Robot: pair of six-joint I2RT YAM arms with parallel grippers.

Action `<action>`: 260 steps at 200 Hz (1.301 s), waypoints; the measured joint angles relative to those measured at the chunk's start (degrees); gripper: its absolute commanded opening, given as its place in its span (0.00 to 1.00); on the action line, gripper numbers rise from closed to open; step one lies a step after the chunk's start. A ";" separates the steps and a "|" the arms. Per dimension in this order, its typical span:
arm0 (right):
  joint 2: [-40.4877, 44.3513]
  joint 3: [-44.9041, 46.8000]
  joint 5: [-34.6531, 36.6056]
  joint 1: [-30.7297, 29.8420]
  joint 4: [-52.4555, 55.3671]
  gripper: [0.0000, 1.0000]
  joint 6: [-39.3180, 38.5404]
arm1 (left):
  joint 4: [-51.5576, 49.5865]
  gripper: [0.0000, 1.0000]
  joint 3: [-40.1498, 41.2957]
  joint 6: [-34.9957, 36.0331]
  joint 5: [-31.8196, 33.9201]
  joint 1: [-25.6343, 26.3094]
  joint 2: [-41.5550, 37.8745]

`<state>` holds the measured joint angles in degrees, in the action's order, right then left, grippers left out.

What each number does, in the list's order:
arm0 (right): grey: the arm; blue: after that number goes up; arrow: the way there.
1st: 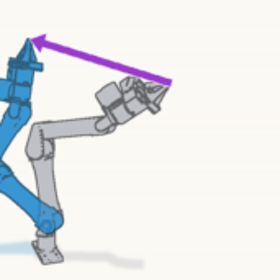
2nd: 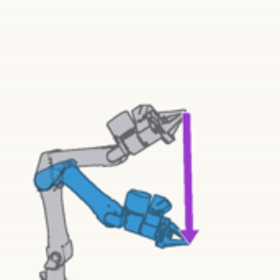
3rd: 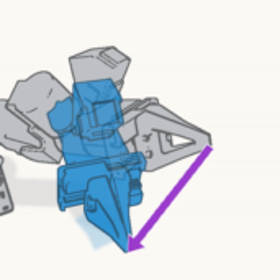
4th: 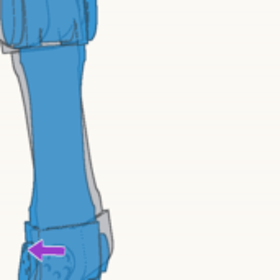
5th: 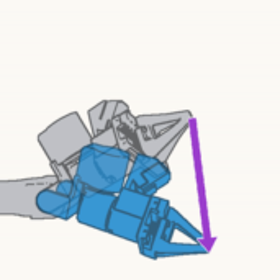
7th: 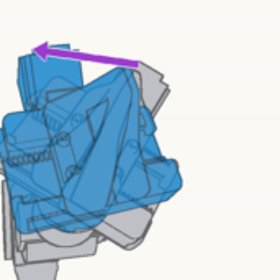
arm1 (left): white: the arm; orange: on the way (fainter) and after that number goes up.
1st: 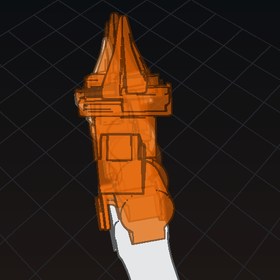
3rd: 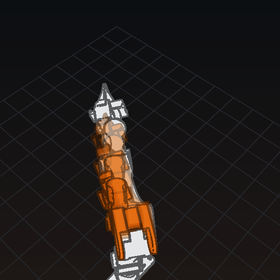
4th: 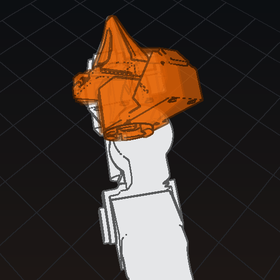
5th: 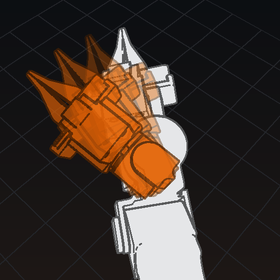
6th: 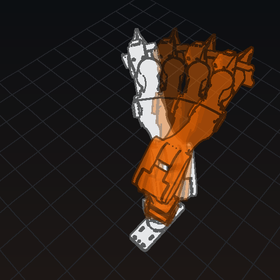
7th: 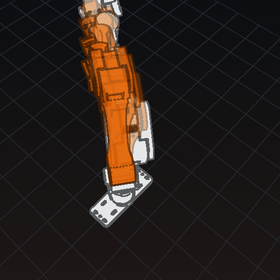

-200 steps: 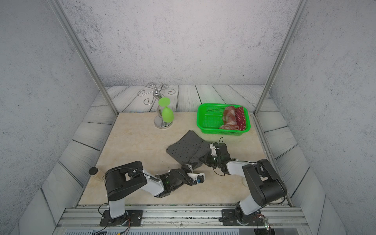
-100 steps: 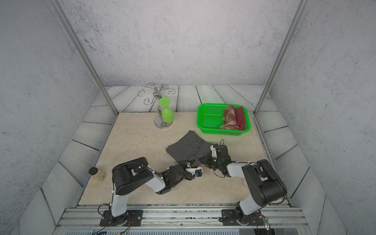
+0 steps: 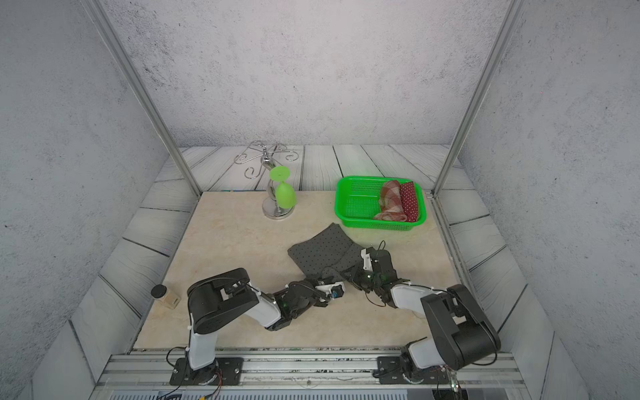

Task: Roll up the skirts
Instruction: Roll the skirt at the center of the board.

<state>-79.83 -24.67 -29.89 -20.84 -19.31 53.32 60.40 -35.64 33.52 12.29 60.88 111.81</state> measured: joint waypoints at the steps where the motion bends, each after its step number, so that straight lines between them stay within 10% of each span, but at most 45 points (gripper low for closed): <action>1: 0.31 0.02 0.07 0.00 0.26 0.44 0.20 | -0.42 0.00 0.04 -0.61 -0.15 -0.09 -0.22; 27: 6.01 -0.13 1.09 -0.11 4.04 0.64 -2.84 | -5.31 0.00 0.76 -9.84 -3.04 -2.25 -3.30; 81: 9.40 -0.15 2.29 -0.11 8.20 0.73 -5.42 | -7.23 0.00 0.79 -31.30 -19.91 -9.84 -3.72; 156: -0.11 -2.97 3.37 -0.13 6.14 0.82 -6.43 | 15.63 0.00 0.66 -63.78 -47.28 -22.51 8.85; 260: -14.32 -9.79 4.48 -0.13 -7.45 0.84 -2.78 | 31.47 0.00 -6.21 -88.21 -57.57 -26.14 19.71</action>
<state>-94.15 -34.46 -25.41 -20.97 -26.76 50.54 91.88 -41.85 -54.70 -45.28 34.74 131.52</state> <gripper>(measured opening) 0.853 0.138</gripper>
